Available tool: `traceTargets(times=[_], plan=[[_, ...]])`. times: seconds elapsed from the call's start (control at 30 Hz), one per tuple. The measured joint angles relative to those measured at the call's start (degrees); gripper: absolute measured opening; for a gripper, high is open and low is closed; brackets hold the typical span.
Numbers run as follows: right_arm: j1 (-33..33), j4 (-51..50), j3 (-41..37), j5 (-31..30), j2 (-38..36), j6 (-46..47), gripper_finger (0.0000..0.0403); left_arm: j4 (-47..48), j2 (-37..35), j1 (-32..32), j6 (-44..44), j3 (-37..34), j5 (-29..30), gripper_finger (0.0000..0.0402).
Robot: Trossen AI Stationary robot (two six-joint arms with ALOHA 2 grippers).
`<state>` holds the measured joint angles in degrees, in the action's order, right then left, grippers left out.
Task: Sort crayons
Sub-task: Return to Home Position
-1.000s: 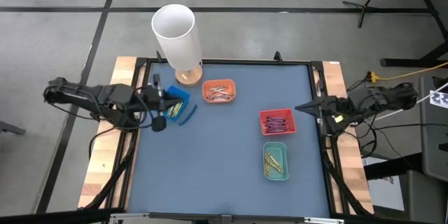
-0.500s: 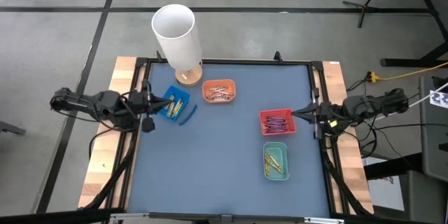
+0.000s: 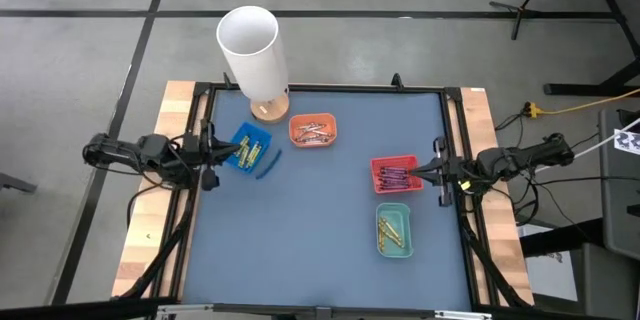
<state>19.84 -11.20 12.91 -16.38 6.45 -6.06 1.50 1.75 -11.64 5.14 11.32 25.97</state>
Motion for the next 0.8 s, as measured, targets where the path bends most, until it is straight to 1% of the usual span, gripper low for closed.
traceTargets(times=[0.23, 0.4, 0.5, 0.63, 0.73, 0.8], plan=[[-0.3, 7.6, -6.6, 0.0, -4.4, -3.2, 0.0005, -10.4, -0.5, 1.8, 2.6, -6.6, 0.5, 0.0000], [-5.2, 11.1, -8.8, 1.6, -5.3, -4.7, 0.0005, -13.0, -0.5, 5.5, 2.9, -9.9, -0.4, 0.0000], [-10.4, 11.8, -9.6, 5.8, -5.3, -4.8, 0.0005, -12.5, -0.4, 8.4, 2.2, -10.9, -4.4, 0.0000], [-18.5, 11.8, -10.8, 13.6, -5.2, -3.9, 0.0005, -12.4, -0.4, 12.4, 1.4, -10.9, -9.2, 0.0000], [-24.0, 11.7, -11.8, 19.5, -5.3, -2.6, 0.0005, -11.8, -0.4, 14.8, 1.4, -10.9, -12.1, 0.0000], [-26.8, 11.8, -11.9, 22.0, -5.1, -1.7, 0.0005, -9.4, -0.4, 16.0, 0.9, -10.9, -13.1, 0.0000]])
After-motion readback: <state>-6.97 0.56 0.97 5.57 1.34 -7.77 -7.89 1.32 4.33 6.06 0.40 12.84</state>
